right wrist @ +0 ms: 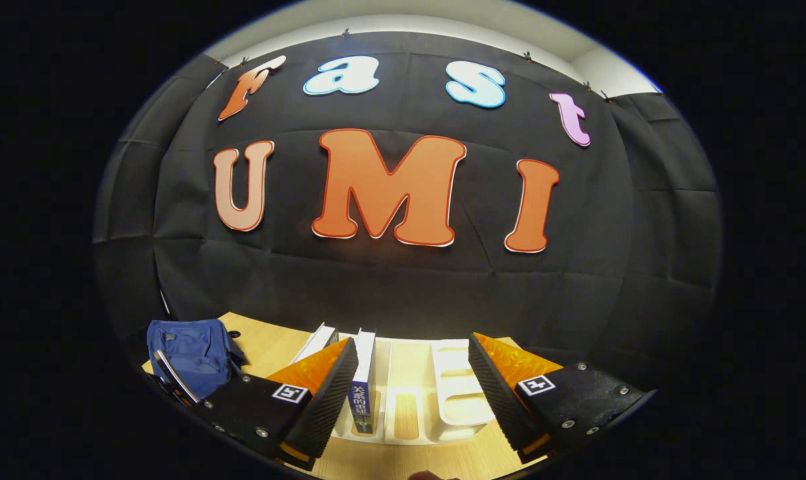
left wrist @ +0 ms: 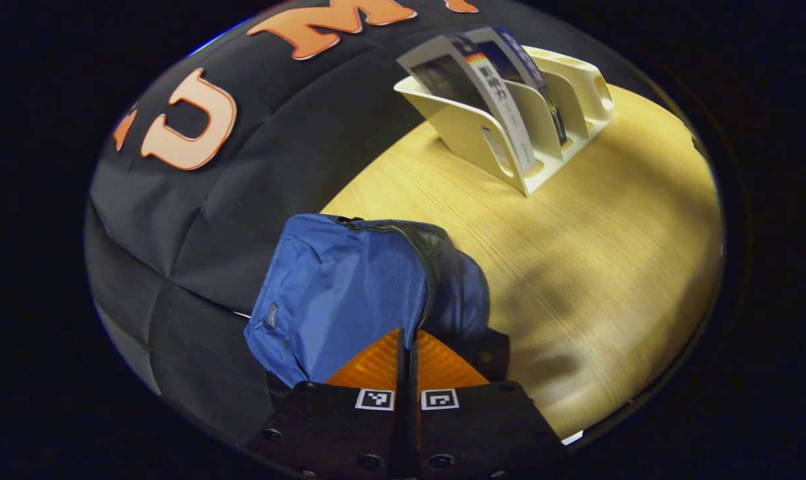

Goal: Open the schoolbag, grab two books from the bookshelf and put them into the schoolbag.

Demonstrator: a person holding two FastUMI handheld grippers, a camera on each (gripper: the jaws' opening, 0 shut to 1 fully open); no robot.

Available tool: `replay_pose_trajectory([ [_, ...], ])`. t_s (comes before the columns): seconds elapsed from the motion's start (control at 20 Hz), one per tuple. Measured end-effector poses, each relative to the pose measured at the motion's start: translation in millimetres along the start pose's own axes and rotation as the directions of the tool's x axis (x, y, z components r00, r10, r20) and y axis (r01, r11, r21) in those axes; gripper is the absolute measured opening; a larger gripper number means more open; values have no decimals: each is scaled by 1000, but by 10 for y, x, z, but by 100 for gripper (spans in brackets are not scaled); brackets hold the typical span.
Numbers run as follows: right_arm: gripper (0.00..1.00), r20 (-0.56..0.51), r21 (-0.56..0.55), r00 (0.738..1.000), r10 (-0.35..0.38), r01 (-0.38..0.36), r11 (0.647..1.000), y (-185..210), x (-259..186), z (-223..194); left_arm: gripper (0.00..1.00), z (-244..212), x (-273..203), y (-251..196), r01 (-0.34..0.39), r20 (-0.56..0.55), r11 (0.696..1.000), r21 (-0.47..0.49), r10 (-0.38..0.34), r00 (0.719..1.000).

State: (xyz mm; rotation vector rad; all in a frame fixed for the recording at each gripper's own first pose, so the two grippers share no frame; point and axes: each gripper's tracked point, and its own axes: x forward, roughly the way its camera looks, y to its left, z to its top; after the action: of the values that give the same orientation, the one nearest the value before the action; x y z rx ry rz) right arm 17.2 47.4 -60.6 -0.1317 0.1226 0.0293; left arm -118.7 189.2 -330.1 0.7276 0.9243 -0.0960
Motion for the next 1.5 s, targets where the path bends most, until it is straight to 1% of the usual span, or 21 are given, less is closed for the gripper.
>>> replay_pose_trajectory([
  [0.15, 98, -13, -24, 999, 35, -36, 999, 197, 59, 42, 0, 170, -203, 307, -5, 35, 999, -54, 6, 999],
  [0.3, 98, -61, -21, 993, 97, -98, 995, 456, 163, 42, 0, 412, -326, 667, 1, 92, 996, -90, 7, 996],
  [0.5, 98, -155, -7, 969, 192, -195, 981, 854, 351, -21, 0, 721, -465, 1210, 2, 159, 991, -134, 20, 987],
  [0.6, 98, -202, -32, 959, 199, -209, 977, 962, 475, -75, 0, 800, -499, 1406, 19, 177, 988, -151, 8, 984],
  [0.65, 98, -225, -39, 956, 191, -204, 978, 989, 537, -79, 0, 846, -496, 1478, 24, 188, 986, -165, 8, 982],
  [0.85, 98, -337, -41, 922, 190, -217, 975, 1178, 819, -208, 0, 973, -524, 1782, 28, 222, 983, -184, 14, 975],
  [1.0, 98, -449, -54, 874, 184, -233, 971, 1323, 952, -398, 0, 1107, -516, 1986, 72, 258, 966, -246, -7, 966],
  [1.1, 98, -496, -57, 850, 176, -235, 970, 1364, 1040, -461, 0, 1172, -568, 2094, 83, 278, 964, -254, -9, 961],
  [1.2, 95, -558, -60, 814, 159, -231, 971, 1405, 1110, -616, 0, 1242, -592, 2129, 101, 295, 963, -251, -23, 955],
  [1.3, 92, -615, -74, 777, 130, -222, 972, 1429, 1159, -723, 0, 1311, -581, 2138, 121, 310, 963, -242, -41, 950],
  [1.4, 83, -666, -73, 738, 108, -208, 975, 1443, 1200, -821, 0, 1328, -580, 2101, 149, 321, 958, -245, -65, 945],
  [1.45, 77, -696, -57, 709, 110, -208, 977, 1479, 1210, -882, 0, 1334, -561, 2070, 164, 324, 955, -245, -79, 943],
  [1.5, 74, -728, -39, 678, 106, -195, 980, 1496, 1202, -941, 0, 1346, -542, 2059, 174, 327, 953, -247, -88, 941],
])
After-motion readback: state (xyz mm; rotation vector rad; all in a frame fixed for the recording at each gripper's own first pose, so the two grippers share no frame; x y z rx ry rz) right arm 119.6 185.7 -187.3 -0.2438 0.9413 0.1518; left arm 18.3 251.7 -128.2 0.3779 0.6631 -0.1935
